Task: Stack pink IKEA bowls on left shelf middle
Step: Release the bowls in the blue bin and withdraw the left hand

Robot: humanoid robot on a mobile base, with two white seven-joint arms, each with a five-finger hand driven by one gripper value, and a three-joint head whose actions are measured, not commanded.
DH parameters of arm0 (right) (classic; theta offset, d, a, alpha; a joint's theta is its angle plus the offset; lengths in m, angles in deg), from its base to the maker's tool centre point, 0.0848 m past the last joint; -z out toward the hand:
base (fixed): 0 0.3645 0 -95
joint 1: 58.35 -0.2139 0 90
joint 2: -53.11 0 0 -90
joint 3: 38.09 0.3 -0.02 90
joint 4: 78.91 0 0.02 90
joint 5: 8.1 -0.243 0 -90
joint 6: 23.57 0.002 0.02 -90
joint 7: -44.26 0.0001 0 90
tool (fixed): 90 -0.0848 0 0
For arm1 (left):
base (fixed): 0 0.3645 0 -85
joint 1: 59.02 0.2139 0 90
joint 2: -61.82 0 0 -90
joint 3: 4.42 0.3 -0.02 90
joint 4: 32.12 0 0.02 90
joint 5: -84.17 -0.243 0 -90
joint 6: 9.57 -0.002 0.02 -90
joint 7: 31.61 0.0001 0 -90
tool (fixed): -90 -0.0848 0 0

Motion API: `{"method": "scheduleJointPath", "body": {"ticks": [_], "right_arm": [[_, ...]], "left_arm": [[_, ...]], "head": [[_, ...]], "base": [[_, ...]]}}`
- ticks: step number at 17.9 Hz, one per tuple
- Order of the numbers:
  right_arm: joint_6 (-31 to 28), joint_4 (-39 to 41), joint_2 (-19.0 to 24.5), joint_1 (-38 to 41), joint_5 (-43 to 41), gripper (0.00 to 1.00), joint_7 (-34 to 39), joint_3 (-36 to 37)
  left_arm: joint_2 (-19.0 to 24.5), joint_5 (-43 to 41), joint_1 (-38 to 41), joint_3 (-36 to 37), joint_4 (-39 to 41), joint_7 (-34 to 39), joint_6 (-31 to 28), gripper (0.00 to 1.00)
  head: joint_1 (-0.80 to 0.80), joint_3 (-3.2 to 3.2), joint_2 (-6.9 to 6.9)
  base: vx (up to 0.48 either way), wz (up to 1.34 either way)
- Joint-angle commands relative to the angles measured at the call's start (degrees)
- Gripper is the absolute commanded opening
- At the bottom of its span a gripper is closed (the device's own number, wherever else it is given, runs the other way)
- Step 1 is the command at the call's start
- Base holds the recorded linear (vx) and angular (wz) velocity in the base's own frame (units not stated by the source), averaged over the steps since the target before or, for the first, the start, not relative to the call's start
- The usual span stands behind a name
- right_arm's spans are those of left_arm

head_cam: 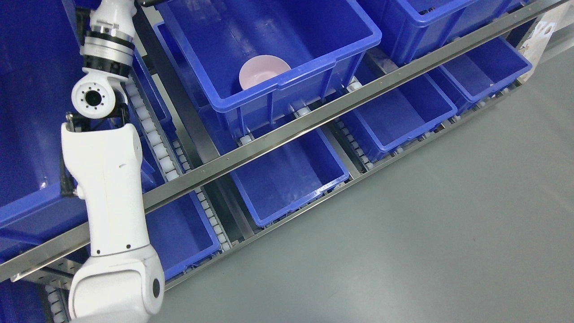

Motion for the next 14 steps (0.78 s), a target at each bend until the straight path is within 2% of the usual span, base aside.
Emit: {"method": "scheduleJointPath", "body": {"ticks": [1,4,14], "right_arm": [[0.0,0.0,-1.0,0.0,0.0,1.0,-0.1,0.0],[0.0,0.0,-1.0,0.0,0.0,1.0,0.0,0.0],[0.0,0.0,-1.0,0.0,0.0,1.0,0.0,0.0]], "left_arm": [[-2.5,12.1,14.1,5.9,9.3,5.3,-2.7,1.0],[-2.5,12.1,16.8,6.4,11.0,5.4,-2.8,1.0],[-2.5,12.1,17.1,2.2,12.8,4.5,-3.1,1.0]], "head": [[0.0,0.0,0.0],[0.0,0.0,0.0],[0.0,0.0,0.0]], "base": [[-0.113,-0.13],[-0.136,-0.15],[-0.245,-0.11]]}}
